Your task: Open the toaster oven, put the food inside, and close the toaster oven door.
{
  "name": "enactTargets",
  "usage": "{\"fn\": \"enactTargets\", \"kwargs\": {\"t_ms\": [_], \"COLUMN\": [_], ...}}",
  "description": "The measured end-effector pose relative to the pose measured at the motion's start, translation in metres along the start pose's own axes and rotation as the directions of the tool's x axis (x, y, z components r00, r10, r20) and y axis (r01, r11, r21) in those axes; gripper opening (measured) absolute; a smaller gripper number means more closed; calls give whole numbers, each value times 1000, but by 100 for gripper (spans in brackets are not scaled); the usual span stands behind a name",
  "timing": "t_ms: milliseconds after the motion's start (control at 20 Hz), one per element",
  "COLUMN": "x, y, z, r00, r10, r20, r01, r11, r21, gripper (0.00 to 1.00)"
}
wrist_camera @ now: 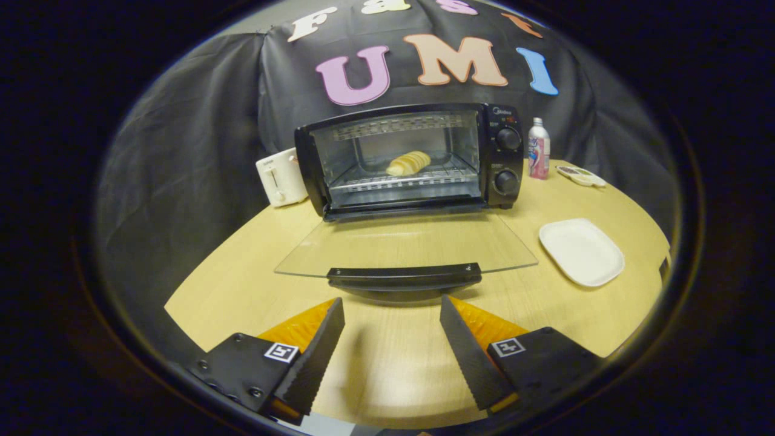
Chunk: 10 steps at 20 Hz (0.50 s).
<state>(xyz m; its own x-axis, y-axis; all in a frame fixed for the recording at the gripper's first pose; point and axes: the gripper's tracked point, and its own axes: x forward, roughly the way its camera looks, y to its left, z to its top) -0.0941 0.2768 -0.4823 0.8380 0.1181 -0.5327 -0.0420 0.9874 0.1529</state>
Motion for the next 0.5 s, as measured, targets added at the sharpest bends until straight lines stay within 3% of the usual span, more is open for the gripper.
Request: {"fn": "enactTargets", "kwargs": {"t_ms": [200,500], "x": [17,19], "y": [-9,-13], "z": [-8,-4], "r00": [998,997], "r10": [-37,-55], "r20": [-57,-46], "r01": [38,56], "r11": [999,998], "r21": [28,5], "gripper": [99,99]}}
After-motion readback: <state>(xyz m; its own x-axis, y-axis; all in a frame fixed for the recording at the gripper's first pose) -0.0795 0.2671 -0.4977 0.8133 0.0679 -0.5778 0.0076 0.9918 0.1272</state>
